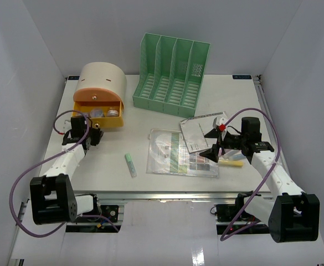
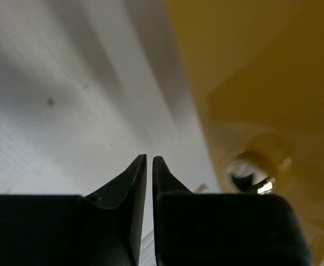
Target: Organize the desk
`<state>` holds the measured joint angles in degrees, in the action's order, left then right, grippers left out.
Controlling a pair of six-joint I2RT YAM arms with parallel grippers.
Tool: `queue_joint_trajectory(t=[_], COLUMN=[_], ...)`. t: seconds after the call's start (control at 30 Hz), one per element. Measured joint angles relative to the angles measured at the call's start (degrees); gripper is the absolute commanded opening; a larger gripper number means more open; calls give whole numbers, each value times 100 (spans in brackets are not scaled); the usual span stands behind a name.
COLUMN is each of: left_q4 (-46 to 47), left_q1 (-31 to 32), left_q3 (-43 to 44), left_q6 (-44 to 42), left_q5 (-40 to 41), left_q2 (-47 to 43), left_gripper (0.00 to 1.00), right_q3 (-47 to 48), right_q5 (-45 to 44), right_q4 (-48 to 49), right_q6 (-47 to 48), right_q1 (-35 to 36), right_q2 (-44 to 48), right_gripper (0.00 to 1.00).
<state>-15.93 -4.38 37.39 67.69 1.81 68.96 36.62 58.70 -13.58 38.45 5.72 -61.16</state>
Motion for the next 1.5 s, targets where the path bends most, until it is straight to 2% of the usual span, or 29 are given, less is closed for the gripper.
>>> queue_joint_trajectory(t=[0.1,0.37,0.57,0.73,1.0,1.17,1.2,1.33,1.37,1.4,1.5], left_q4=[40,96,218,445,1045,2216,2431,3365,3612,3886,4442], left_q1=[-24,-79,-120,-207,-343,-432,-457,-587,-615,-640,-679], left_q3=[602,1875,2313,2500,2272,1115,890,145,-29,-227,-720], left_q6=[-42,-283,-527,-648,-1052,-1427,-1489,-1673,-1700,-1721,-1704], left_q5=[117,370,204,-340,-882,-1306,-1408,-1879,-2011,-2153,-2520], left_q2=[506,1274,1752,2221,2050,1034,822,376,374,400,651], left_gripper=[53,76,83,89,98,98,96,81,75,74,60], right_q3=[0,0,0,0,0,0,0,0,0,0,0], right_q5=[2,5,11,55,154,193,196,219,232,241,243], right_q4=[1,-7,-9,-9,-27,-66,-83,-156,-169,-173,-179], right_q6=[16,78,80,80,102,125,128,163,172,185,214], right_q1=[-26,-125,-225,-361,-473,-485,-485,-489,-513,-550,-638], right_q2=[3,5,3,5,5,5,5,5,5,5,5], right_gripper=[98,98,98,98,98,98,98,98,98,98,98])
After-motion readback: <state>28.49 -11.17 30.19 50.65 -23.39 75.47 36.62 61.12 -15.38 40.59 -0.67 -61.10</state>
